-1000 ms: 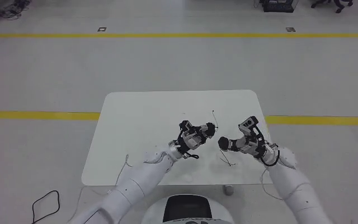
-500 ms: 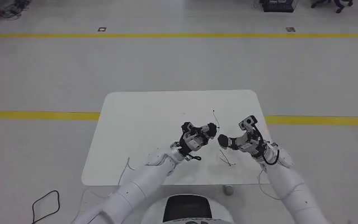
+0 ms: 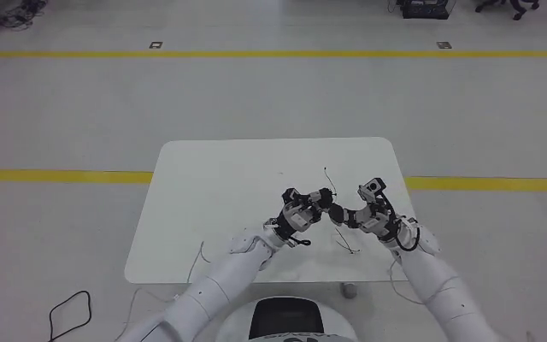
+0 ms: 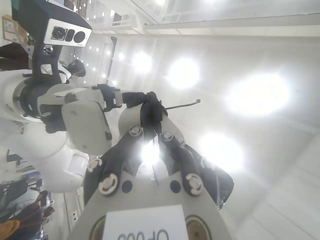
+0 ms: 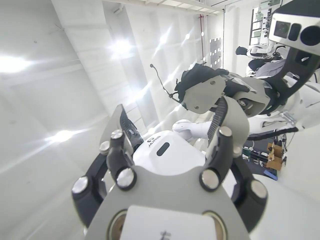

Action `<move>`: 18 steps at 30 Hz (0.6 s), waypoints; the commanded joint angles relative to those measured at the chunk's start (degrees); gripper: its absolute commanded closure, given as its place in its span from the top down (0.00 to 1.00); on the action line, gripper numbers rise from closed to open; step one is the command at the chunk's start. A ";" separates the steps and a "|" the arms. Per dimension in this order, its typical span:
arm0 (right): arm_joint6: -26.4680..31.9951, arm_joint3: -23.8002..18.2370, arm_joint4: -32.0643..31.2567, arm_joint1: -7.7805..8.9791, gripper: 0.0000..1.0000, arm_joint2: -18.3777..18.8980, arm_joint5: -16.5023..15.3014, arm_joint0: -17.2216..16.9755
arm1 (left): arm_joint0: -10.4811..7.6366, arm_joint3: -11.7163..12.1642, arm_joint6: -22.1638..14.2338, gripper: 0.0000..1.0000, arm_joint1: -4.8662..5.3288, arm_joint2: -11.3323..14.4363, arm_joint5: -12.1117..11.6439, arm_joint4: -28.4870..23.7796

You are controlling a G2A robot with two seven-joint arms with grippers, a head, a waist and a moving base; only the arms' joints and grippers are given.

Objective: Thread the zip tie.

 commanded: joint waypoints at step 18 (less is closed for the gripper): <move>0.00 1.00 1.47 0.45 0.30 -2.54 -1.69 0.91 | -0.45 2.62 -1.89 0.00 -1.47 -0.49 0.00 -0.74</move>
